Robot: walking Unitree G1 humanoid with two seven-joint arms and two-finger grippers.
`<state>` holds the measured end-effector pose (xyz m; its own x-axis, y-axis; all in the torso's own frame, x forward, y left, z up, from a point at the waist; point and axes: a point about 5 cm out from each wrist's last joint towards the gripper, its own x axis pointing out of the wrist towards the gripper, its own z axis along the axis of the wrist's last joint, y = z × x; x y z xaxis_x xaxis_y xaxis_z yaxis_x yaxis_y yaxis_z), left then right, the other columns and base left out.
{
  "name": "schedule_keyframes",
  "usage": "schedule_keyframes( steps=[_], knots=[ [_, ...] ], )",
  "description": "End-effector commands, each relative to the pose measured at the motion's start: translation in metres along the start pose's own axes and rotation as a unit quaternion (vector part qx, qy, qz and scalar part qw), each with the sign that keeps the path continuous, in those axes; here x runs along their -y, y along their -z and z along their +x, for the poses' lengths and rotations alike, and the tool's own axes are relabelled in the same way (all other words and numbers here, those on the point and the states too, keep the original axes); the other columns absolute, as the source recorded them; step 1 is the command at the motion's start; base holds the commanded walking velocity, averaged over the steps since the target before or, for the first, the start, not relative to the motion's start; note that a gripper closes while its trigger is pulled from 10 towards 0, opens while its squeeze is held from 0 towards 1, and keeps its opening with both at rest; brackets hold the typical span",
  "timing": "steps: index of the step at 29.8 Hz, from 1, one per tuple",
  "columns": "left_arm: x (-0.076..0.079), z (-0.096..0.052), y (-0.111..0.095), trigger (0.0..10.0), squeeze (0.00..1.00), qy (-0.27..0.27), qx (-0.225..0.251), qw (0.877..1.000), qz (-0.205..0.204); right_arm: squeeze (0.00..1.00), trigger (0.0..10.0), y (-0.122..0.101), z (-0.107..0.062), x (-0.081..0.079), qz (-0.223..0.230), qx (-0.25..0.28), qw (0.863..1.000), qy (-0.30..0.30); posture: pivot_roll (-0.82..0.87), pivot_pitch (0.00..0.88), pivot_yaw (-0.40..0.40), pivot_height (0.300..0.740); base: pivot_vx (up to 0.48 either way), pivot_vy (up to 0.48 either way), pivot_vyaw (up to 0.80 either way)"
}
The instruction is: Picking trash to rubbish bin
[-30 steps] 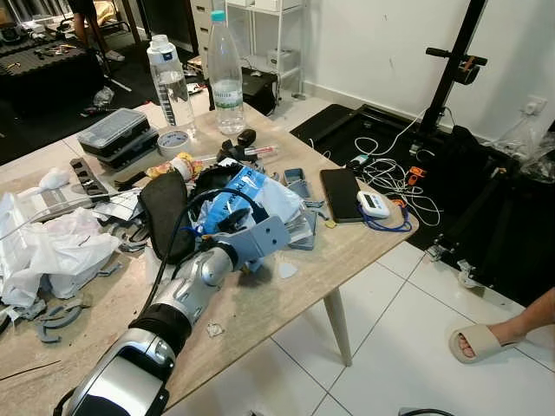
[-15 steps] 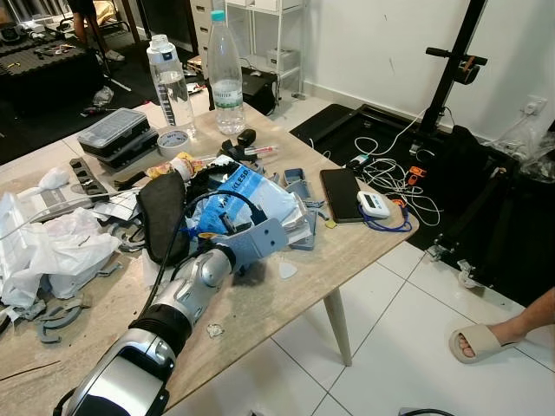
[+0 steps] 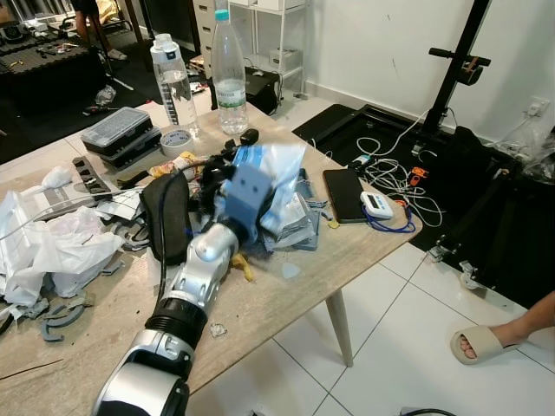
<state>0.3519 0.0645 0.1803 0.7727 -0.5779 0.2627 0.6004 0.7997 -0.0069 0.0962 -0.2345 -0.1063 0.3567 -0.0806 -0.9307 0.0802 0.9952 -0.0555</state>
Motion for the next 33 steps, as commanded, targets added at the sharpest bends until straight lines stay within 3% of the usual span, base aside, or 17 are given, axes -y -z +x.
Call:
schedule_keyframes(
  steps=[1, 7, 12, 13, 14, 17, 18, 19, 20, 26, 33],
  knots=[
    [0.000, -0.001, -0.008, 0.0, 0.00, 0.006, 0.030, 0.999, -0.044, 0.00, 10.0, 0.002, 0.000, -0.002, 0.007, -0.001, 1.000, -0.003, -0.11, 0.032, 0.048, 0.740, 0.000, 0.000, 0.00],
    [0.003, -0.006, -0.032, 0.0, 0.00, 0.065, 0.115, 0.977, -0.168, 0.00, 10.0, 0.001, 0.000, -0.001, 0.008, 0.001, 1.000, -0.004, -0.11, 0.032, 0.048, 0.740, 0.000, 0.000, 0.00],
    [0.004, -0.012, -0.033, 0.5, 0.00, 0.099, 0.130, 0.961, -0.224, 0.00, 10.0, 0.002, -0.001, 0.004, 0.009, 0.001, 1.000, 0.002, -0.11, 0.032, 0.048, 0.740, 0.000, 0.000, 0.00],
    [0.004, -0.014, -0.033, 0.5, 0.00, 0.107, 0.135, 0.956, -0.238, 0.00, 10.0, 0.002, -0.001, 0.006, 0.011, 0.001, 1.000, 0.004, -0.11, 0.032, 0.048, 0.740, 0.000, 0.000, 0.00],
    [0.005, -0.017, -0.034, 1.2, 0.00, 0.118, 0.142, 0.947, -0.264, 0.00, 10.0, 0.002, -0.002, 0.007, 0.012, 0.001, 1.000, 0.008, -0.11, 0.030, 0.049, 0.740, 0.000, 0.000, 0.00],
    [0.004, -0.022, -0.033, 1.3, 0.00, 0.130, 0.153, 0.930, -0.308, 0.00, 10.0, 0.002, -0.002, 0.009, 0.014, 0.002, 1.000, 0.015, -0.11, 0.030, 0.049, 0.740, 0.000, 0.000, 0.00],
    [0.005, -0.024, -0.032, 4.4, 0.00, 0.136, 0.155, 0.920, -0.333, 0.00, 10.0, 0.002, -0.002, 0.011, 0.017, 0.004, 1.000, 0.020, -0.11, 0.030, 0.049, 0.740, 0.000, 0.000, 0.00],
    [0.005, -0.027, -0.029, 9.0, 0.00, 0.140, 0.153, 0.914, -0.350, 0.00, 10.0, 0.001, -0.002, 0.012, 0.022, 0.006, 0.999, 0.024, -0.11, 0.030, 0.049, 0.740, 0.000, 0.000, 0.00],
    [0.006, -0.028, -0.027, 10.0, 0.00, 0.143, 0.150, 0.910, -0.358, 0.00, 10.0, 0.001, -0.002, 0.013, 0.025, 0.008, 0.999, 0.028, -0.11, 0.030, 0.049, 0.740, 0.000, 0.000, 0.00],
    [0.013, -0.039, -0.007, 10.0, 0.00, 0.145, 0.102, 0.907, -0.381, 0.00, 10.0, -0.001, -0.003, 0.017, 0.023, 0.010, 0.999, 0.036, -0.11, 0.026, 0.047, 0.740, 0.000, 0.000, 0.00],
    [0.016, -0.043, -0.004, 10.0, 0.00, 0.147, 0.088, 0.902, -0.396, 0.00, 10.0, -0.004, -0.003, 0.019, 0.020, 0.013, 0.999, 0.038, -0.11, 0.026, 0.047, 0.740, 0.000, 0.000, 0.00]
  ],
)
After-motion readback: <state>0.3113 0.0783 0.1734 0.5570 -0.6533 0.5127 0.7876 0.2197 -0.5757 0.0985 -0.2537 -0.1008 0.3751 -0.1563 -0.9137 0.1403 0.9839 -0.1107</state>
